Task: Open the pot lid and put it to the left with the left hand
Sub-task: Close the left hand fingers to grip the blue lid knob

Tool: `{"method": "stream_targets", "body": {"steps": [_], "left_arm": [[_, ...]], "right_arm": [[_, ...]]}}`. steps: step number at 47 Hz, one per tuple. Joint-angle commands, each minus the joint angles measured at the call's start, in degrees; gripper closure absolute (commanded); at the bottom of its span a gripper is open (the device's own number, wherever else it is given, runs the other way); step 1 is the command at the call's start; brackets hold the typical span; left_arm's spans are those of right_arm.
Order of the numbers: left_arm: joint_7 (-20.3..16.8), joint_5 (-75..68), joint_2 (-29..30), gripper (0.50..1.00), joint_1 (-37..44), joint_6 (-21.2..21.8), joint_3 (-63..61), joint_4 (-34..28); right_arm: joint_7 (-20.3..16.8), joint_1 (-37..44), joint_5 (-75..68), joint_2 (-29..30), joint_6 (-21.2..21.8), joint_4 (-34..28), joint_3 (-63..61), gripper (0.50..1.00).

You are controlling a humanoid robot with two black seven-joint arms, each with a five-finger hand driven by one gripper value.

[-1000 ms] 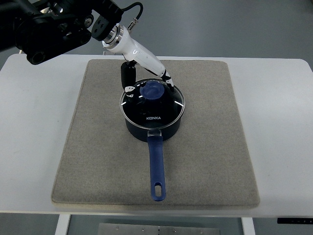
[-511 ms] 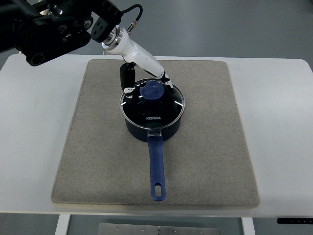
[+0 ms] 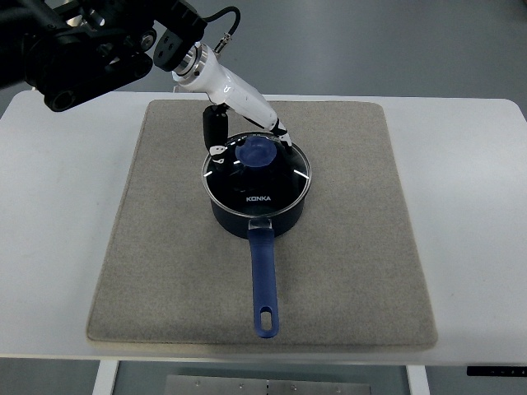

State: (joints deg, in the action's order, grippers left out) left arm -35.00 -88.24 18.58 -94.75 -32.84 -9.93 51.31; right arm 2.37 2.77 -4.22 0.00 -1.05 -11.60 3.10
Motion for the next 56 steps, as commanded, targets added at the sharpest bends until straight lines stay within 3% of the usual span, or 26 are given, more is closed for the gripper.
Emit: {"method": "stream_targets", "body": {"steps": [1, 4, 9, 12, 18, 21, 30, 33, 48, 53, 56], "left_arm": [[0.0, -0.3, 0.1, 0.542, -0.1, 0.1, 0.0, 0.0], [0.0, -0.4, 0.1, 0.583, -0.1, 0.1, 0.0, 0.0], [0.0, -0.6, 0.0, 0.728, -0.1, 0.7, 0.0, -0.3], [0.0, -0.7, 0.0, 0.759, 0.0, 1.3, 0.0, -0.3], [0.0, -0.8, 0.0, 0.767, 0.0, 1.4, 0.0, -0.1], [0.0, -0.8, 0.0, 0.827, 0.0, 1.5, 0.0, -0.2], [0.0, -0.8, 0.0, 0.836, 0.0, 1.6, 0.0, -0.1], [0.0, -1.0, 0.0, 0.878, 0.0, 1.6, 0.0, -0.2], [0.0, -0.9, 0.0, 0.915, 0.6, 1.8, 0.0, -0.3], [0.0, -0.9, 0.0, 0.990, 0.7, 1.8, 0.0, -0.3], [0.0, -0.8, 0.0, 1.000, 0.7, 1.9, 0.0, -0.3]], "right_arm": [[-0.1, 0.0, 0.0, 0.0, 0.0, 0.0, 0.0, 0.585], [0.0, 0.0, 0.0, 0.0, 0.0, 0.0, 0.0, 0.585], [0.0, 0.0, 0.0, 0.0, 0.0, 0.0, 0.0, 0.585], [0.0, 0.0, 0.0, 0.0, 0.0, 0.0, 0.0, 0.585], [-0.1, 0.0, 0.0, 0.0, 0.0, 0.0, 0.0, 0.585], [0.0, 0.0, 0.0, 0.0, 0.0, 0.0, 0.0, 0.585], [0.0, 0.0, 0.0, 0.0, 0.0, 0.0, 0.0, 0.585], [0.0, 0.0, 0.0, 0.0, 0.0, 0.0, 0.0, 0.585], [-0.1, 0.0, 0.0, 0.0, 0.0, 0.0, 0.0, 0.585], [0.0, 0.0, 0.0, 0.0, 0.0, 0.0, 0.0, 0.585], [0.0, 0.0, 0.0, 0.0, 0.0, 0.0, 0.1, 0.585]]}}
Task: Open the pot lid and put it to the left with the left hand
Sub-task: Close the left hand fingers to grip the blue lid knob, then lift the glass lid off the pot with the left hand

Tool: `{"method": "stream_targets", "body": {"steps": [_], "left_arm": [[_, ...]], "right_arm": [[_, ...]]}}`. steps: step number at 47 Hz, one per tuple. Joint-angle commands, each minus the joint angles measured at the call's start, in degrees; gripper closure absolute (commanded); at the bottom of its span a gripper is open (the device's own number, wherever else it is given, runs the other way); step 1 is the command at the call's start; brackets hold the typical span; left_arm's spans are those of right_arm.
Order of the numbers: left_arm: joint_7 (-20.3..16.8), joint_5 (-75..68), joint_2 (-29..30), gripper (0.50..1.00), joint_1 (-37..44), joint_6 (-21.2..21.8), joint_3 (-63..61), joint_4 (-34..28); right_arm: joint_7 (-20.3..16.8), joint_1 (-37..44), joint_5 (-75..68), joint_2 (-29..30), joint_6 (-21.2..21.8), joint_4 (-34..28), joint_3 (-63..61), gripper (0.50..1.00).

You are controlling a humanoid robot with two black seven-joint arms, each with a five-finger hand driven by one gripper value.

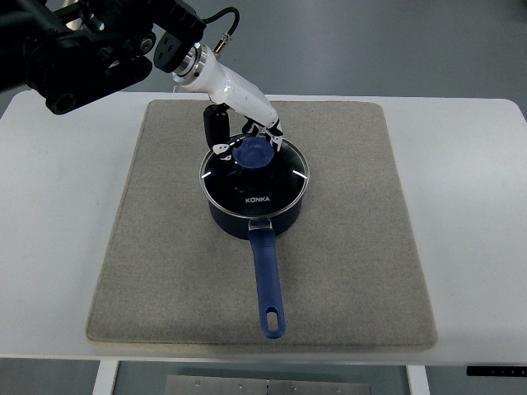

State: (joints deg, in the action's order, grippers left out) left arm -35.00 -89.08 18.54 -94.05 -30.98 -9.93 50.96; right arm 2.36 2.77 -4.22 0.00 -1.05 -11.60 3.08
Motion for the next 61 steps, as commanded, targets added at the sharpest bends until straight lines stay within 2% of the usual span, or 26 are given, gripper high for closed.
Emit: {"method": "stream_targets", "body": {"steps": [1, 47, 61], "left_arm": [[0.0, 0.0, 0.0, 1.000, 0.0, 0.0, 0.0, 0.0], [0.0, 1.5, 0.8, 1.000, 0.2, 1.2, 1.3, -0.2], [0.0, 4.4, 2.5, 1.000, -0.5, 1.0, 3.2, -5.2]], "right_arm": [[-0.1, 0.0, 0.0, 0.0, 0.0, 0.0, 0.0, 0.585], [0.0, 0.0, 0.0, 0.0, 0.0, 0.0, 0.0, 0.585], [-0.1, 0.0, 0.0, 0.0, 0.0, 0.0, 0.0, 0.585]]}}
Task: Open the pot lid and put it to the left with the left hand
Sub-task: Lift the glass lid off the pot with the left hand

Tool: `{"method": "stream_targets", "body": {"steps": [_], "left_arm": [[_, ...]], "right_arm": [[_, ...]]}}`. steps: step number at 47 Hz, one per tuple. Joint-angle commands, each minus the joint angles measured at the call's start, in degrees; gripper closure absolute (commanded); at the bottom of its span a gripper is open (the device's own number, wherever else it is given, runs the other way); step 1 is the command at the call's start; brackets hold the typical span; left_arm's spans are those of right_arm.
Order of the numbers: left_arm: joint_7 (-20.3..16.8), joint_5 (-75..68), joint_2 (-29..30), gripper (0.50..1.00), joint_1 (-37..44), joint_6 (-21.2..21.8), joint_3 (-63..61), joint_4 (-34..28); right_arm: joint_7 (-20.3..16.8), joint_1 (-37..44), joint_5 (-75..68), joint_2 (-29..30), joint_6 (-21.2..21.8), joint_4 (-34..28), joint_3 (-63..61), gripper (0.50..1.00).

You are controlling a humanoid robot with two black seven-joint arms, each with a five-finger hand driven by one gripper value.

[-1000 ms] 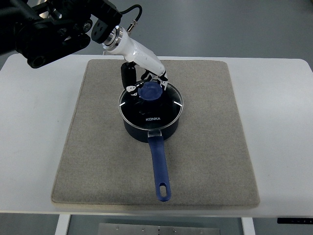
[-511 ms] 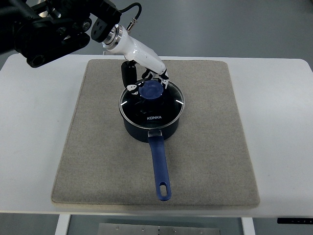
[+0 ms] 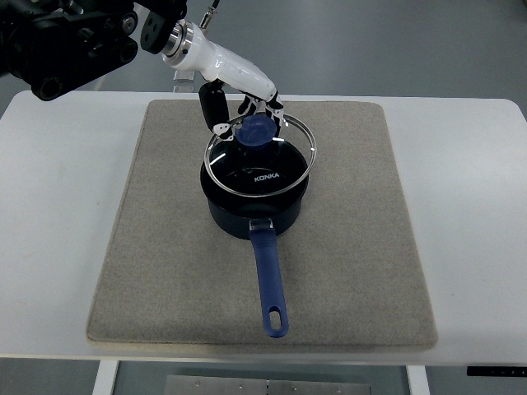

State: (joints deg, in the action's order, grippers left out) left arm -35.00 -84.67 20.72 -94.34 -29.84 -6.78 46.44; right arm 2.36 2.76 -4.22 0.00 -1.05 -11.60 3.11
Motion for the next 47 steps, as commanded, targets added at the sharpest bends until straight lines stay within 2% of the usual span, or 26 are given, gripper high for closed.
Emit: {"method": "stream_targets", "body": {"steps": [1, 13, 22, 47], "left_arm": [[0.0, -0.1, 0.3, 1.000, -0.1, -0.1, -0.1, -0.7], [0.0, 0.1, 0.5, 1.000, -0.1, 1.3, 0.0, -5.5], [0.0, 1.1, 3.5, 1.000, 0.3, 2.0, 0.1, -8.7], [0.0, 3.0, 16.3, 1.000, 2.3, 3.8, -0.9, -8.1]], "right_arm": [[0.0, 0.0, 0.0, 0.0, 0.0, 0.0, 0.0, 0.585], [0.0, 0.0, 0.0, 0.0, 0.0, 0.0, 0.0, 0.585], [0.0, 0.0, 0.0, 0.0, 0.0, 0.0, 0.0, 0.585], [0.0, 0.0, 0.0, 0.0, 0.0, 0.0, 0.0, 0.585]]}}
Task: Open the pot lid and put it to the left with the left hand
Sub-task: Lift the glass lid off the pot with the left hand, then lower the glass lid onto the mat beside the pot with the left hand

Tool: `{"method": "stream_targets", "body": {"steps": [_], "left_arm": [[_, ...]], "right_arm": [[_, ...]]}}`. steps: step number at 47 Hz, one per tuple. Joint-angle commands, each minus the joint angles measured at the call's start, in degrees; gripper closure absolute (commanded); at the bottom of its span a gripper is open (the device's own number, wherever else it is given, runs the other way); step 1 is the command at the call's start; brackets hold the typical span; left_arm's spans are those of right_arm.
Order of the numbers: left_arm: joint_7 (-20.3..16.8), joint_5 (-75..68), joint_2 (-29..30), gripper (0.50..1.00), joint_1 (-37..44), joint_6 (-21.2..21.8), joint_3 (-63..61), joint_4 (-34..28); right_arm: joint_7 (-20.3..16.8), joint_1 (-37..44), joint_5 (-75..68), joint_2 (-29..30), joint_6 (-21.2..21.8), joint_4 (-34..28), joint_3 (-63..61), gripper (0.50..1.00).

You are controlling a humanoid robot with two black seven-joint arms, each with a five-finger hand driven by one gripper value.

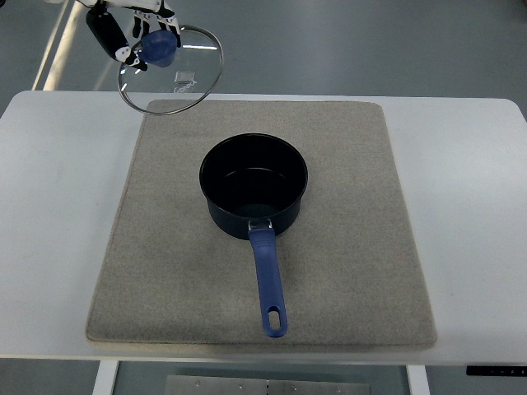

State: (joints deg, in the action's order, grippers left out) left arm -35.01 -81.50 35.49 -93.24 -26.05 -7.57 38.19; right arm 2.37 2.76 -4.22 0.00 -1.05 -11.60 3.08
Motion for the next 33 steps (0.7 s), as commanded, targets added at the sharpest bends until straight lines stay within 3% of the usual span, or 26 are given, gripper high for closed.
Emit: {"method": "stream_targets", "body": {"steps": [1, 33], "left_arm": [[0.0, -0.2, 1.9, 1.000, 1.6, 0.0, -0.1, 0.2], [0.0, -1.3, 2.2, 1.000, 11.3, 3.4, -0.4, 0.3]], "right_arm": [[0.0, 0.1, 0.0, 0.0, 0.0, 0.0, 0.0, 0.585], [0.0, 0.1, 0.0, 0.0, 0.0, 0.0, 0.1, 0.585]]}}
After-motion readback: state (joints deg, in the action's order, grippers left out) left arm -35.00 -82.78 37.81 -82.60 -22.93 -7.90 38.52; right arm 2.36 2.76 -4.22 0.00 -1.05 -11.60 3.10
